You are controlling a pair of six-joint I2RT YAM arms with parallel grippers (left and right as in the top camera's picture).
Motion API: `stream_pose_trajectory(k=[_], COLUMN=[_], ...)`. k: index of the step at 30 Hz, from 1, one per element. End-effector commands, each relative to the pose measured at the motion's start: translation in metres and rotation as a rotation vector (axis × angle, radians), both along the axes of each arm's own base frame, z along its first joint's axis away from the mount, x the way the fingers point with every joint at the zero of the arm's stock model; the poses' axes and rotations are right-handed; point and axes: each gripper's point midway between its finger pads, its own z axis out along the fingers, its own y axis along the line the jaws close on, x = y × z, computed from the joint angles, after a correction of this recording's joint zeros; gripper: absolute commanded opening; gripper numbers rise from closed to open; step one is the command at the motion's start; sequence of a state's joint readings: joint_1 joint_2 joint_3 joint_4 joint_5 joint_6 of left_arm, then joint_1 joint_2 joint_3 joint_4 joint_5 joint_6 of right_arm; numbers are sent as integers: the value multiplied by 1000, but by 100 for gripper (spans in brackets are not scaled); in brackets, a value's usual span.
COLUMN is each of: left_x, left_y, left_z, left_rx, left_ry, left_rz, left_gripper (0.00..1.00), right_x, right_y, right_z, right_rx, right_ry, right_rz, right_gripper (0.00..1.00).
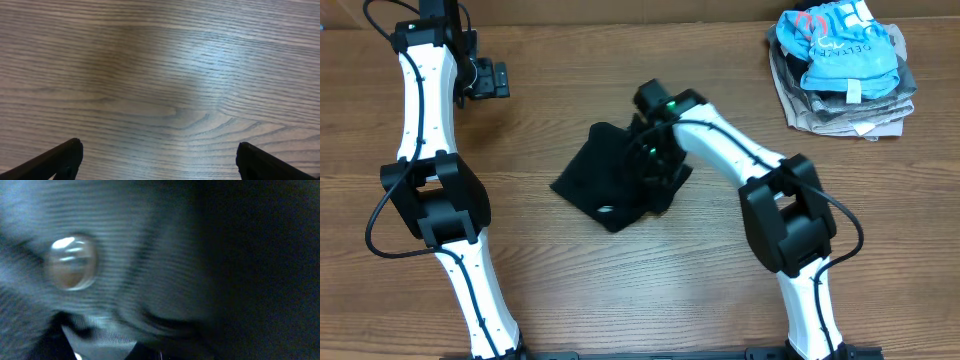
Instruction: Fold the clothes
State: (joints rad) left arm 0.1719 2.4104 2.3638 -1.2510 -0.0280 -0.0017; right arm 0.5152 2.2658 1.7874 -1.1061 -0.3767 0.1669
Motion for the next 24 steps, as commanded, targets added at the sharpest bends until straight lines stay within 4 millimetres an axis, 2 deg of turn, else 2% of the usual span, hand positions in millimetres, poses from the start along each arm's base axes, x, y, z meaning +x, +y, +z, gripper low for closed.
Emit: stream_pose_trajectory(k=[1,8,10,12,14,16,18,20,21,23,24], left_x=[3,5,5,5,5,5,5,4,2,1,0], left_y=[-5,-8,-8,-8,-8,-8,-8,-8,-9,-9,-9], left_z=[-4,-4,-4,-4,-4,-4,-4,-4,-5,-5,-5], left_rx=[-43,-54,-54,-54,-54,-54,-55,-55,-56,-57,-58], left_ry=[-7,-19,-19,-19,-19,-18,-16,-11,-6,2,4], left_rz=[5,0,0,0,0,-1,-1,-1,-1,-1,-1], left_gripper=[100,100,100,100,100,100,100,100,100,100,100], right_x=[27,75,91,113,133,146,155,155,150,139,132], right_y=[-51,-122,-139,-157,-167,-168,-159,-148,-141,-135,-135], right_z=[-23,-24,-18,-4,18,48,92,132,162,193,202], right_rx=[-140,-201,-197,-183,-151,-89,4,80,129,154,145], right_ry=[-42,-127,-165,-212,-260,-293,-318,-324,-320,-304,-290], right_rz=[-45,-174,-202,-251,-284,-301,-311,-344,-371,-415,-446], right_gripper=[4,5,12,17,28,32,50,62,71,76,78])
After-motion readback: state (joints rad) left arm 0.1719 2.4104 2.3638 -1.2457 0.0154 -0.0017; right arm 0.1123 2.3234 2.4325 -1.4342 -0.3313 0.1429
